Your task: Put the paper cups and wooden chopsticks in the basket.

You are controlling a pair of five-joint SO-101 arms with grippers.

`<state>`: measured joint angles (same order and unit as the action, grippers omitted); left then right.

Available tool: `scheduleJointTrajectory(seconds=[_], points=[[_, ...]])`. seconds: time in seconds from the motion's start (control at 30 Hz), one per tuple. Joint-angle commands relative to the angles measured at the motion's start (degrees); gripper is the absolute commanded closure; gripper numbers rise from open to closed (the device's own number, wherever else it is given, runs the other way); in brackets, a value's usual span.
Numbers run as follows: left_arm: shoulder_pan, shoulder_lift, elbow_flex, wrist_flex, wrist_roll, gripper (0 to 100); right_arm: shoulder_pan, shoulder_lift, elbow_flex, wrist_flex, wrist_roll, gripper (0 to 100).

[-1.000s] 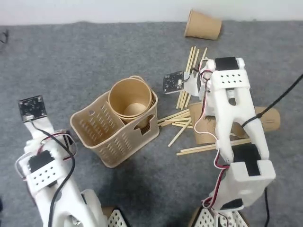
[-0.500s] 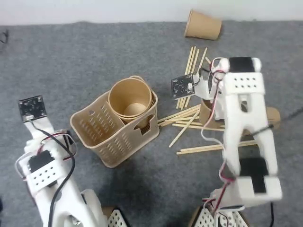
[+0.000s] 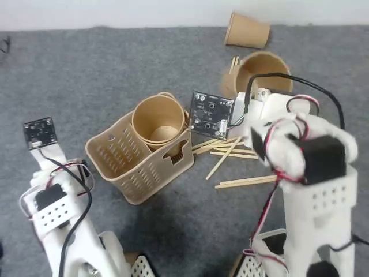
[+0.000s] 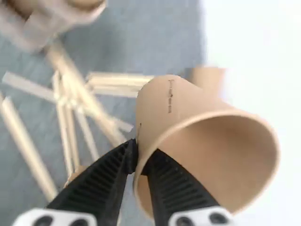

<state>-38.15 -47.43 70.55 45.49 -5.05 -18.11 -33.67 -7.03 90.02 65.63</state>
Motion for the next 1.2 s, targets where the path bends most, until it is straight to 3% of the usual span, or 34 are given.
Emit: scheduleJointTrajectory(seconds=[0.0,0.23,0.57,0.9,0.97,1.07,1.17], points=[[-0.09,-0.62,-0.40,-0.79,-0.35,81,-5.67,-3.30,-2.90,-7.16,-7.47,99.2],[0.00,-0.44,-0.31,-0.97,-0.35,81,-17.45,-4.35,-2.90,-17.01,-16.00,99.2],[0.18,-0.53,-0.31,-1.05,-0.35,81,-27.03,2.33,-2.81,-2.68,-19.25,99.1],[0.18,-0.53,-0.31,-0.97,-0.35,81,-27.82,11.82,-2.90,-1.27,-19.25,98.3],[0.18,-0.53,-0.31,-0.97,-0.35,81,-27.56,11.65,-2.99,-1.71,-19.25,91.3],[0.18,-0.53,-0.31,-1.05,-0.35,81,-27.47,9.89,-3.52,-1.36,-19.34,73.2],[0.18,-0.62,-0.31,-1.05,-0.35,81,-27.74,7.87,-3.78,-2.07,-19.08,66.9]])
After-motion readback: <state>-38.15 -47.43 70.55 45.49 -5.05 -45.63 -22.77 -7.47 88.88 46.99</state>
